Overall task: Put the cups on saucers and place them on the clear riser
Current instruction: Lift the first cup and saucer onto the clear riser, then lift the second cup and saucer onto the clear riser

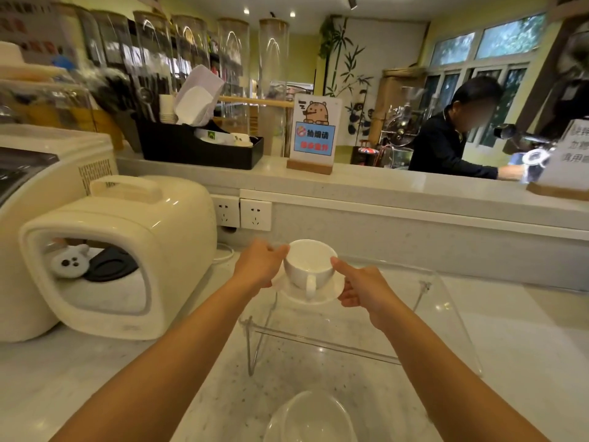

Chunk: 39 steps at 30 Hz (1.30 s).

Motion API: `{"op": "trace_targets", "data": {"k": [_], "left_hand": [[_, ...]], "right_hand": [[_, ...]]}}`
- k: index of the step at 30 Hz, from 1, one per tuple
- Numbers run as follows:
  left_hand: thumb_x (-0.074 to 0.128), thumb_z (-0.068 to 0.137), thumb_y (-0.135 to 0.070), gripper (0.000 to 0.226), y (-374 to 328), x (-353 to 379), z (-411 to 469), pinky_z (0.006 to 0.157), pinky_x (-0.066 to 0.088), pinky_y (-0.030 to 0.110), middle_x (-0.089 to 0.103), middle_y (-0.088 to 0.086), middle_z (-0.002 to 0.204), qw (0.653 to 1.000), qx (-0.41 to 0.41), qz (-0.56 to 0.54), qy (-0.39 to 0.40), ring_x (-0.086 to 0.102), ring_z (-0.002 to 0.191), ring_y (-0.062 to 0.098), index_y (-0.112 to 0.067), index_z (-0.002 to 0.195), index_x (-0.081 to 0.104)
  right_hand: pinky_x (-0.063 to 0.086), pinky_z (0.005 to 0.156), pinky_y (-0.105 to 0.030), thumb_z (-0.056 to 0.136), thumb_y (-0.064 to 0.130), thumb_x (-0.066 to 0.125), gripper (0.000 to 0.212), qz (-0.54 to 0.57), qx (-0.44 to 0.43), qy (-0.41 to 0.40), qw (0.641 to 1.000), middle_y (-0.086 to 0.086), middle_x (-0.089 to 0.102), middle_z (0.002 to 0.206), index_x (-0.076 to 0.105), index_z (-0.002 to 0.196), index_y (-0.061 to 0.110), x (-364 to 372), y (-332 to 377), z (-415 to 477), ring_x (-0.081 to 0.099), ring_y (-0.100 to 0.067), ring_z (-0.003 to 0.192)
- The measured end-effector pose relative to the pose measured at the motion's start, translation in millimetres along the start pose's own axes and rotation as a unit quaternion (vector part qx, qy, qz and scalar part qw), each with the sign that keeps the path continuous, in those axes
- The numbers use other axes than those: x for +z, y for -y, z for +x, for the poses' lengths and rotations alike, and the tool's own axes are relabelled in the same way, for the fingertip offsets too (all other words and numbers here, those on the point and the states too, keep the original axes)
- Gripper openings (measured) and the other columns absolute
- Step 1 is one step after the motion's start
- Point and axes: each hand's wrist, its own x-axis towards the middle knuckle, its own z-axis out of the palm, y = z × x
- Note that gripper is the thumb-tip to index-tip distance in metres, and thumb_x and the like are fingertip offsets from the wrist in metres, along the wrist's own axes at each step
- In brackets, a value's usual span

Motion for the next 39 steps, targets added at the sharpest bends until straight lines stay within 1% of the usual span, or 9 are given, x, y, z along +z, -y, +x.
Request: {"op": "trace_targets", "data": {"k": [5,7,12,16,22,29,33,37,39], "left_hand": [[0.046,0.089,-0.04,0.04,3.8,2.6,4.3,0.059,0.044,0.031,0.061,0.01,0.07,0.996,0.021,0.074,-0.032,0.052,0.057,0.022,-0.009,0.069,0.061],[0.046,0.089,-0.042,0.041,4.1,2.4,5.9,0.057,0.041,0.028,0.055,0.005,0.061,0.995,0.013,0.088,-0.036,0.049,0.053,0.02,-0.009,0.071,0.061],[0.044,0.09,-0.043,0.044,2.6,3.0,9.2,0.052,0.042,0.027,0.055,0.007,0.067,0.993,0.003,0.113,-0.024,0.049,0.053,0.02,-0.004,0.084,0.063],[0.042,0.09,-0.046,0.048,-0.6,0.2,7.7,0.076,0.057,0.038,0.062,0.01,0.091,0.988,0.0,0.153,-0.018,0.061,0.072,0.027,-0.004,0.103,0.062],[0.046,0.089,-0.045,0.043,-11.7,-24.2,-19.4,0.082,0.055,0.044,0.07,0.013,0.092,0.981,0.106,0.146,-0.071,0.066,0.084,0.029,-0.007,0.093,0.067],[0.049,0.088,-0.043,0.032,30.1,-33.3,-116.4,0.066,0.041,0.015,0.061,-0.013,0.094,0.97,0.191,0.099,-0.113,0.057,0.081,-0.003,-0.025,0.111,0.062],[0.052,0.085,-0.048,0.041,75.2,-13.8,-154.4,0.077,0.046,0.023,0.062,-0.006,0.108,0.983,0.117,0.107,-0.087,0.058,0.094,0.01,-0.024,0.118,0.057],[0.054,0.08,-0.056,0.055,118.9,6.7,-167.8,0.086,0.05,0.034,0.059,-0.001,0.125,0.992,0.01,0.127,-0.015,0.054,0.097,0.012,-0.025,0.126,0.048],[0.054,0.079,-0.059,0.063,134.0,12.9,-168.3,0.084,0.048,0.032,0.056,0.001,0.13,0.992,-0.039,0.121,0.019,0.053,0.097,0.013,-0.024,0.13,0.044]], "right_hand": [[0.049,0.053,-0.025,0.08,0.054,0.061,0.045,-0.035,0.0,0.001,0.999,-0.01,0.061,0.071,0.061,0.075,0.009,-2.1,0.8,6.1,0.056,-0.02,0.06],[0.049,0.052,-0.025,0.08,0.056,0.058,0.047,-0.063,-0.003,0.004,0.998,-0.009,0.062,0.073,0.061,0.078,0.01,-2.3,1.2,6.9,0.056,-0.019,0.06],[0.047,0.047,-0.024,0.081,0.059,0.054,0.049,-0.09,-0.004,0.012,0.996,-0.008,0.063,0.074,0.061,0.079,0.011,-5.3,3.6,4.6,0.056,-0.018,0.054],[0.047,0.049,-0.025,0.085,0.059,0.047,0.05,-0.116,0.003,0.023,0.993,-0.009,0.062,0.078,0.059,0.089,0.01,-9.7,8.1,1.7,0.056,-0.019,0.057],[0.049,0.054,-0.024,0.089,0.044,0.051,0.031,-0.128,-0.069,0.006,0.989,-0.005,0.064,0.079,0.061,0.089,0.015,-28.4,11.6,-23.6,0.059,-0.017,0.064],[0.052,0.051,-0.016,0.09,0.026,0.056,0.012,-0.058,-0.215,0.029,0.974,0.003,0.07,0.069,0.066,0.083,0.029,-46.6,-14.4,-106.2,0.064,-0.007,0.058],[0.053,0.053,-0.015,0.088,0.027,0.056,0.011,-0.062,-0.204,0.04,0.976,0.006,0.071,0.077,0.065,0.087,0.034,-41.0,-53.6,-141.0,0.065,-0.007,0.063],[0.052,0.058,-0.016,0.089,0.035,0.054,0.006,-0.11,-0.093,0.033,0.989,0.009,0.066,0.086,0.06,0.089,0.036,-29.3,-100.9,-148.0,0.064,-0.007,0.074],[0.054,0.072,-0.022,0.088,0.042,0.053,0.025,-0.126,-0.016,0.031,0.991,0.006,0.064,0.102,0.059,0.106,0.025,-24.3,-120.7,-146.3,0.062,-0.009,0.087]]}}
